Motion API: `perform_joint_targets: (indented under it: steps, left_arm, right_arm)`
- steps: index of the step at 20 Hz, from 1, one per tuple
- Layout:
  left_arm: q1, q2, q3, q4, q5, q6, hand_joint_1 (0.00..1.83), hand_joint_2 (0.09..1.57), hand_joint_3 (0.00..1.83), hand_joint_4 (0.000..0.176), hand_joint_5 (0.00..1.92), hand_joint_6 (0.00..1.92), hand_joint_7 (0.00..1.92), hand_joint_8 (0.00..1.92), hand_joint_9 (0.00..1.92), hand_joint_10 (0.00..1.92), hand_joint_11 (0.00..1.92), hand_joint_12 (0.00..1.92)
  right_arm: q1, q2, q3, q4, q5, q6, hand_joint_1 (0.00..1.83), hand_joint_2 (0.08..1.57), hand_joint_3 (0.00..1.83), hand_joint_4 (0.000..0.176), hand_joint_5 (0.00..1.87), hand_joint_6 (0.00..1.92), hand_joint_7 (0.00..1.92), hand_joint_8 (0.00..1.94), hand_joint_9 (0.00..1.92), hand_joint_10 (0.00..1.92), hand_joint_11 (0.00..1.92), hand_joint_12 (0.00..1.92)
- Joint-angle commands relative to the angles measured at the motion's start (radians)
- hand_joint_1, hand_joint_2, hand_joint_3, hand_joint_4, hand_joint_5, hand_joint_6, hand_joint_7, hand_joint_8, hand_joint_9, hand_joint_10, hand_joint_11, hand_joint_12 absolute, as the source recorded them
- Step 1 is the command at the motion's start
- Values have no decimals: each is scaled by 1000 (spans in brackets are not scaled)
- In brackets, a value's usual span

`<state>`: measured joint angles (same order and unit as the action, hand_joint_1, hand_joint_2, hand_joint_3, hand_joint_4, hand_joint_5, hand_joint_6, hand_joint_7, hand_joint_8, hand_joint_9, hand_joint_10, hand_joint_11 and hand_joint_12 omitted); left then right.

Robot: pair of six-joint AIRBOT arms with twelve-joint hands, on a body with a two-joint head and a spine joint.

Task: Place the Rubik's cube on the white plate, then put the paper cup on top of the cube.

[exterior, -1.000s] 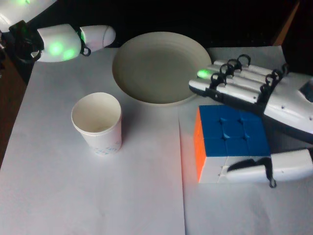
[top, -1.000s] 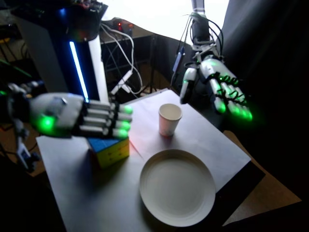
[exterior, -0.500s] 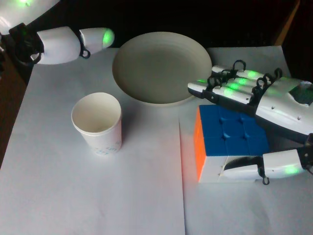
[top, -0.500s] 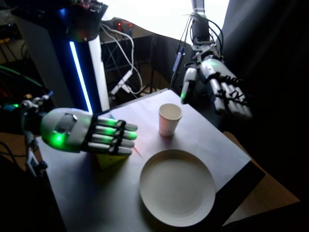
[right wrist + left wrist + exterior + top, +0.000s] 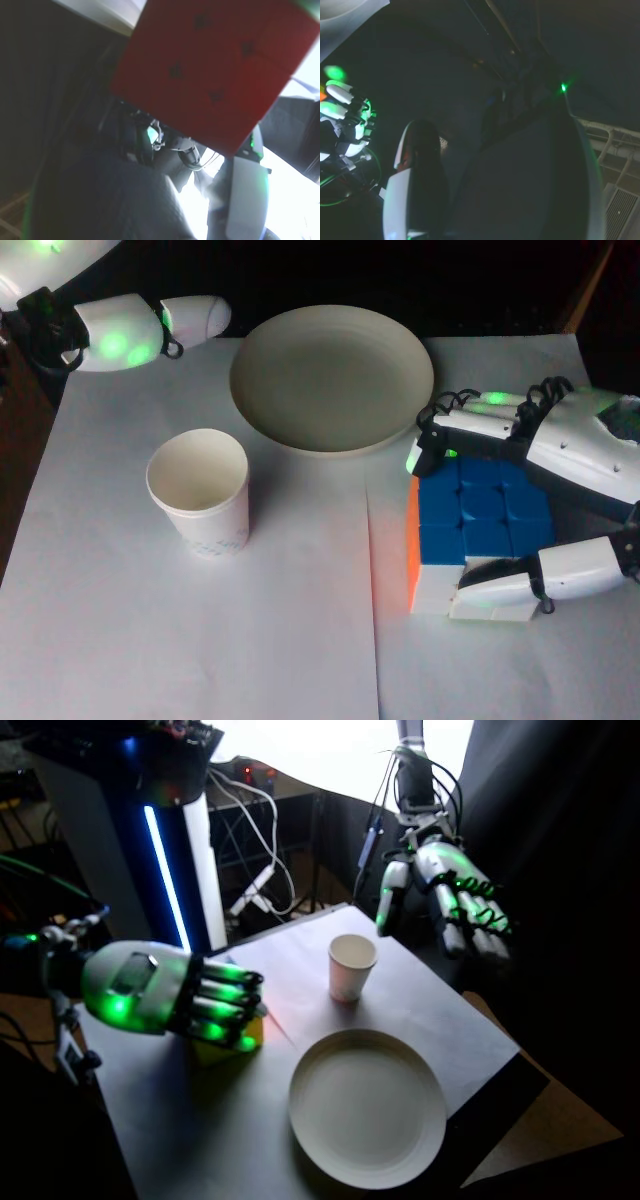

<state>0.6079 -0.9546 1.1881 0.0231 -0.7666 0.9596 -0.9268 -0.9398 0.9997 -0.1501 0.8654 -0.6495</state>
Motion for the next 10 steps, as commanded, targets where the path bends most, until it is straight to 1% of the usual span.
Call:
perform_joint_targets:
  steps: [1,2,3,4,5,6,7,8,9,10]
  left_arm:
    - [-7,7,0,-16,-130,2,384,1317,0,75,69,3,0,0,0,0,0,371]
    - [-7,7,0,-16,-130,2,381,1315,0,84,76,1,0,0,0,0,0,371]
    - [-6,8,0,-17,-130,2,380,1318,1,80,80,2,0,0,0,0,0,356]
    - [-5,8,0,-17,-131,2,372,1318,0,87,70,1,0,0,0,0,0,204]
    - [-4,9,0,-19,-133,2,349,1318,0,85,65,0,0,0,0,0,0,224]
    - [-3,9,0,-19,-134,2,371,1313,0,86,72,1,0,0,0,0,0,337]
    - [-3,10,0,-19,-134,2,366,1311,0,86,72,0,0,0,0,0,0,347]
    - [-3,10,0,-19,-134,2,372,1315,0,76,71,0,0,0,0,0,0,281]
    - [-3,10,0,-19,-134,2,381,1322,1,80,78,1,0,0,0,0,0,386]
    - [-3,10,0,-20,-134,2,380,1321,0,80,78,0,0,0,0,0,0,400]
  right_arm:
    - [14,-4,5,1,98,-8,1142,1264,82,0,554,1505,752,1605,885,1921,1020,1921]
    - [18,-4,6,1,109,-8,1132,1269,81,0,563,1505,728,1624,890,1921,1043,1921]
    - [23,-4,7,1,117,-8,1129,1285,82,0,530,1528,713,1672,908,1921,1055,1921]
    - [34,-4,8,1,129,-8,1075,1258,33,0,666,1479,684,1930,990,1921,1119,1921]
    - [57,-4,10,1,147,-9,1082,1250,17,0,694,1445,757,1941,1037,1921,1172,1921]
    - [74,-1,11,1,160,-13,1090,1246,10,0,706,1427,679,1941,963,1921,1109,1921]
    - [90,2,12,1,169,-19,1141,1279,32,0,602,1435,710,1733,883,1921,1031,1921]
    - [108,5,12,1,174,-31,1072,1267,14,0,668,1476,515,1907,792,1921,951,1921]
    - [140,7,15,1,175,-52,1067,1294,4,0,628,1513,555,1897,717,1921,882,1921]
    - [163,5,21,1,175,-64,1135,1316,29,0,522,1496,671,1778,774,1921,936,1921]
